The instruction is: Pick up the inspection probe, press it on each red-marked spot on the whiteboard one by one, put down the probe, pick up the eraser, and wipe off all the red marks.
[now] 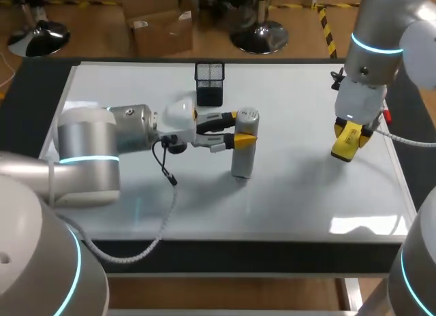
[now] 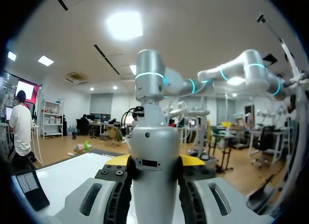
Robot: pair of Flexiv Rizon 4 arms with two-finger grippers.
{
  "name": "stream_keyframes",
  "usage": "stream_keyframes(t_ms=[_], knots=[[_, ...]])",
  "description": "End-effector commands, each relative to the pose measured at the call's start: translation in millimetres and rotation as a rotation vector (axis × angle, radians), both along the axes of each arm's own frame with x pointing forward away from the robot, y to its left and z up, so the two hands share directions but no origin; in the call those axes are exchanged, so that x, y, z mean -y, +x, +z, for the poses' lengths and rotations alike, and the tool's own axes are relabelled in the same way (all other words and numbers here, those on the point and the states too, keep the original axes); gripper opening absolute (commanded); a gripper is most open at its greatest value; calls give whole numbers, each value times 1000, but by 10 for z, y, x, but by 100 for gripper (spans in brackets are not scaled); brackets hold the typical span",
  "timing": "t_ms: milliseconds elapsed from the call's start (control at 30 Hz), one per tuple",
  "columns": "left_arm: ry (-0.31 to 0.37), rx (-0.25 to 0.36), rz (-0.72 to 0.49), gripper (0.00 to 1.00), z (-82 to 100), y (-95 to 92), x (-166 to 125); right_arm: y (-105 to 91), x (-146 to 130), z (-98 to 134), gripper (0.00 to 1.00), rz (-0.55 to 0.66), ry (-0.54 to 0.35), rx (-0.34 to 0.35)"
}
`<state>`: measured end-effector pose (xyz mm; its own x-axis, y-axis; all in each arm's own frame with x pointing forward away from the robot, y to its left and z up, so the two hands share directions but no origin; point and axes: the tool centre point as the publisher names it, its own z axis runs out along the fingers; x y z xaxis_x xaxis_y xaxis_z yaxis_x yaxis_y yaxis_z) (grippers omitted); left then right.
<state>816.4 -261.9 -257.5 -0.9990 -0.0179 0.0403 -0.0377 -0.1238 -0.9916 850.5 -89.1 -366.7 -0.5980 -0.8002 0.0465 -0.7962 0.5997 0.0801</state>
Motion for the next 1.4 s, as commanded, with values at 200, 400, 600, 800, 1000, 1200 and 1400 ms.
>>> stream_keyframes(t_ms=[200,400,600,800,1000,1200,1400], knots=[[10,10,-253,0,182,279,-148,1,7,2,0,2,-2,1],[3,-2,-367,0,274,431,-288,1,7,2,0,2,-2,1],[-3,-15,-449,0,366,602,-475,1,7,2,0,2,-2,1],[-18,0,-539,0,466,708,-663,1,7,2,0,2,-2,1],[-43,15,-609,0,530,775,-901,1,7,2,0,2,-2,1],[-61,27,-661,0,510,882,-1126,1,7,2,0,2,-2,1],[-78,33,-688,0,492,985,-1330,1,7,2,0,2,-2,1]])
